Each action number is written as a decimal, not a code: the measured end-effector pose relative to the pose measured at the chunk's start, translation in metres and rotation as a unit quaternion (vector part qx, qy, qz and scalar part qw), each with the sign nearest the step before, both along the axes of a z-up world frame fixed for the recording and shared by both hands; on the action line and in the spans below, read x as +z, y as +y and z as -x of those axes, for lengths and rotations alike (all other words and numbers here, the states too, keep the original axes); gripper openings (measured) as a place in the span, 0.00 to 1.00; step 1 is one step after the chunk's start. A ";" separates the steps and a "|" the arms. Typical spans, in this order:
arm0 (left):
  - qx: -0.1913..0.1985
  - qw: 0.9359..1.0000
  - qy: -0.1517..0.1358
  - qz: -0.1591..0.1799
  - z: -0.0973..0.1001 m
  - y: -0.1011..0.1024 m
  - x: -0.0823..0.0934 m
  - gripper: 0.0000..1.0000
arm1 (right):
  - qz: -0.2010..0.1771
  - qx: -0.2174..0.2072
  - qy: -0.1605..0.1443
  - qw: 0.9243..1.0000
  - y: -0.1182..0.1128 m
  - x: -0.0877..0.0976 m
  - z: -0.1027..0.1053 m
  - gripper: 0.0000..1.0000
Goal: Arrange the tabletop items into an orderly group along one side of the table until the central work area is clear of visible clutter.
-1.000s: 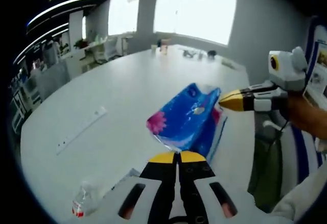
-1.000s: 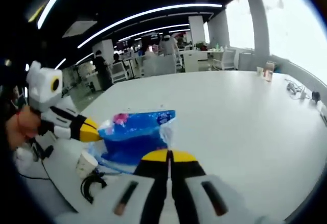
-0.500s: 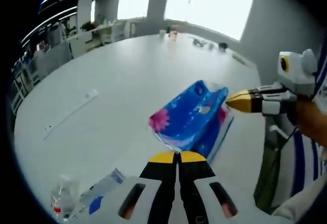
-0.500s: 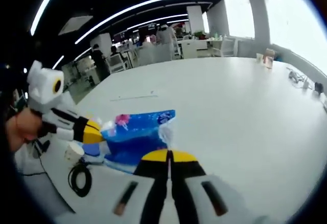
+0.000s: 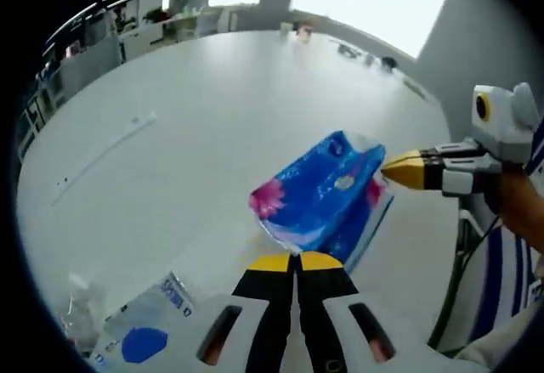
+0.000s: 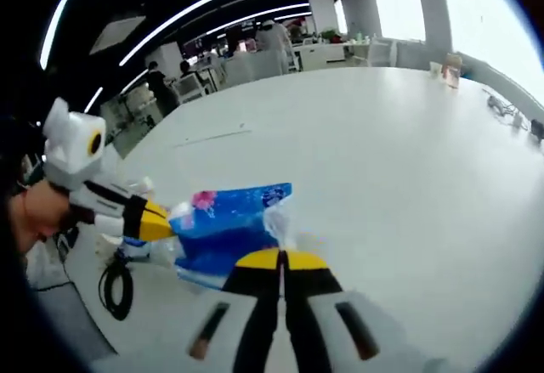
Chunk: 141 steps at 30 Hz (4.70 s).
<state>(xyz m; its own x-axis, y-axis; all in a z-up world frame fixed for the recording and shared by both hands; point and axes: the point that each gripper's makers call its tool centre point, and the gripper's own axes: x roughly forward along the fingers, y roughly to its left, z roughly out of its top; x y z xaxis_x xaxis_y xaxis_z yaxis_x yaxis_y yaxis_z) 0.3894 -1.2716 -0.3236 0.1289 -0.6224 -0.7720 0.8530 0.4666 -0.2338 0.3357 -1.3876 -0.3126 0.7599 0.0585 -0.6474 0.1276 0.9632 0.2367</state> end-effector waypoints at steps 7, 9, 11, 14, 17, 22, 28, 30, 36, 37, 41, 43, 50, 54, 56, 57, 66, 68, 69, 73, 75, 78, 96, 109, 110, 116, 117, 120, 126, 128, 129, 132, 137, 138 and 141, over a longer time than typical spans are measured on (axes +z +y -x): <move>0.001 1.000 0.009 -0.016 0.003 0.000 -0.012 0.00 | -0.008 0.002 0.010 1.000 0.000 -0.009 0.000 0.00; 0.004 1.000 0.009 -0.016 0.002 0.000 -0.011 0.00 | -0.009 0.003 0.011 1.000 0.000 -0.010 0.000 0.00; 0.006 1.000 0.010 -0.017 0.001 0.000 -0.012 0.00 | -0.010 0.004 0.011 1.000 0.000 -0.010 0.000 0.00; 0.007 1.000 0.013 -0.019 0.001 0.000 -0.014 0.00 | -0.011 0.005 0.015 1.000 -0.001 -0.014 -0.001 0.00; 0.006 1.000 0.015 -0.022 0.001 -0.001 -0.016 0.00 | -0.013 0.005 0.017 1.000 -0.003 -0.016 -0.002 0.00; 0.005 1.000 0.020 -0.024 0.002 -0.002 -0.020 0.00 | -0.015 0.005 0.021 1.000 -0.004 -0.019 -0.001 0.00; 0.003 0.999 0.022 -0.028 0.002 -0.002 -0.024 0.00 | -0.018 0.003 0.025 1.000 -0.004 -0.023 -0.001 0.00; 0.002 0.999 0.023 -0.028 0.002 -0.002 -0.025 0.00 | -0.017 0.003 0.025 1.000 -0.004 -0.024 -0.001 0.00; 0.006 0.999 0.022 -0.026 -0.001 -0.002 -0.022 0.00 | -0.025 0.000 0.023 0.999 -0.003 -0.022 -0.003 0.00; 0.006 0.999 0.021 -0.024 -0.003 -0.002 -0.021 0.00 | -0.024 0.001 0.023 0.999 -0.003 -0.021 -0.003 0.00; 0.008 0.999 0.025 -0.027 -0.004 0.000 -0.022 0.00 | -0.025 0.004 0.022 0.999 -0.002 -0.020 -0.006 0.00; 0.009 0.999 0.024 -0.028 -0.005 0.002 -0.020 0.00 | -0.027 0.005 0.022 0.999 -0.001 -0.021 -0.008 0.00; 0.013 0.999 0.023 -0.037 -0.010 0.008 -0.021 0.00 | -0.031 0.012 0.023 0.999 0.006 -0.024 -0.012 0.00; 0.014 0.999 0.026 -0.041 -0.009 0.010 -0.024 0.00 | -0.032 0.013 0.026 0.999 0.008 -0.028 -0.013 0.00; 0.014 0.999 0.027 -0.044 -0.009 0.011 -0.028 0.00 | -0.033 0.014 0.027 0.999 0.008 -0.029 -0.014 0.00; 0.014 0.998 0.029 -0.045 -0.008 0.011 -0.029 0.00 | -0.033 0.014 0.028 0.999 0.008 -0.029 -0.014 0.00; 0.013 0.998 0.030 -0.046 -0.008 0.011 -0.033 0.00 | -0.031 0.014 0.032 0.999 0.007 -0.035 -0.014 0.00; 0.014 0.998 0.029 -0.046 -0.009 0.010 -0.034 0.00 | -0.031 0.014 0.034 0.999 0.007 -0.038 -0.014 0.00; 0.011 0.999 0.026 -0.045 -0.009 0.009 -0.034 0.00 | -0.029 0.013 0.035 0.999 0.006 -0.039 -0.013 0.00; 0.010 0.999 0.025 -0.046 -0.010 0.008 -0.034 0.00 | -0.027 0.014 0.033 0.999 0.006 -0.040 -0.012 0.00; 0.007 0.999 0.022 -0.048 -0.010 0.009 -0.035 0.00 | -0.034 0.013 0.031 0.999 0.007 -0.039 -0.012 0.00; 0.007 0.999 0.022 -0.048 -0.010 0.008 -0.035 0.00 | -0.029 0.018 0.031 0.999 0.006 -0.041 -0.013 0.00; -0.002 0.999 0.015 -0.048 -0.010 0.008 -0.038 0.03 | -0.026 0.014 0.025 0.999 0.003 -0.042 -0.013 0.07; -0.007 0.999 0.012 -0.048 -0.010 0.008 -0.038 0.13 | -0.024 0.012 0.020 0.999 0.001 -0.039 -0.012 0.12; -0.008 0.999 0.010 -0.047 -0.010 0.008 -0.038 0.14 | -0.025 0.012 0.019 0.999 0.002 -0.039 -0.013 0.11; -0.010 0.999 0.009 -0.049 -0.010 0.010 -0.039 0.17 | -0.023 0.014 0.018 0.999 0.002 -0.038 -0.012 0.11; -0.009 0.999 0.009 -0.048 -0.010 0.010 -0.038 0.17 | -0.024 0.014 0.017 0.999 0.003 -0.038 -0.013 0.11; -0.009 0.999 0.008 -0.045 -0.010 0.010 -0.036 0.18 | -0.023 0.016 0.017 0.999 0.004 -0.037 -0.012 0.11; -0.013 0.999 0.007 -0.047 -0.010 0.011 -0.036 0.21 | -0.025 0.017 0.017 0.999 0.005 -0.036 -0.013 0.11; -0.013 0.999 0.007 -0.040 -0.010 0.010 -0.033 0.23 | -0.028 0.015 0.014 0.999 0.005 -0.035 -0.014 0.12; -0.013 0.999 0.007 -0.039 -0.010 0.009 -0.032 0.24 | -0.028 0.016 0.015 0.999 0.005 -0.035 -0.014 0.11; -0.015 0.999 0.006 -0.034 -0.010 0.008 -0.029 0.25 | -0.027 0.014 0.010 0.999 0.004 -0.032 -0.015 0.13; -0.021 0.999 0.007 -0.028 -0.008 0.009 -0.027 0.31 | -0.029 0.015 0.006 0.999 0.005 -0.029 -0.016 0.16; -0.021 0.999 0.007 -0.026 -0.008 0.010 -0.026 0.32 | -0.030 0.013 0.004 0.999 0.005 -0.028 -0.015 0.18; -0.019 1.000 0.006 -0.021 -0.009 0.012 -0.022 0.33 | -0.028 0.011 0.000 1.000 0.003 -0.024 -0.015 0.20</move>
